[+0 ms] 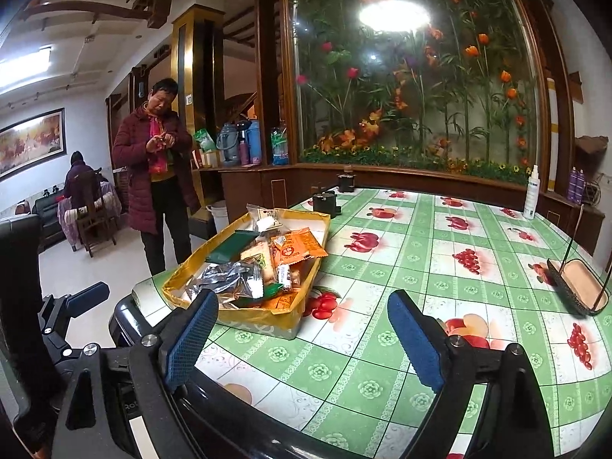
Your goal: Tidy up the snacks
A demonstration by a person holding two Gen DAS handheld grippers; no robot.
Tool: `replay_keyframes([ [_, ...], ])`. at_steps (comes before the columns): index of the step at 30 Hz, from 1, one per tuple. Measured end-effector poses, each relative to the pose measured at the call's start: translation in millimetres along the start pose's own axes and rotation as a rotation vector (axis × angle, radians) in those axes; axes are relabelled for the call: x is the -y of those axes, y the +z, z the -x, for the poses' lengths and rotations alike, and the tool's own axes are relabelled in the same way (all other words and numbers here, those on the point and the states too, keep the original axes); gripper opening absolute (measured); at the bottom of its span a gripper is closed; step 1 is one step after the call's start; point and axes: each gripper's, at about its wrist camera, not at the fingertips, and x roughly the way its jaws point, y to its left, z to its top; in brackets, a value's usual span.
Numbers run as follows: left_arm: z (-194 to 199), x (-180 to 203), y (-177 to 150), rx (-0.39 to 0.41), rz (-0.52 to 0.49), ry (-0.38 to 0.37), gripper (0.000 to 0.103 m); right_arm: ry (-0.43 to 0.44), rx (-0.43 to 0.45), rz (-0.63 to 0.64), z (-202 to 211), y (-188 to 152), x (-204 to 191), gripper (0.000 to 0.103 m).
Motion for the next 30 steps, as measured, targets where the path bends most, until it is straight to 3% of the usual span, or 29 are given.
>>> replay_keyframes([
  [30,1.1,-10.5,-1.4,0.019,0.016,0.013,0.103,0.0,-0.011,-0.007,-4.9,-4.2,1.0,0.093],
])
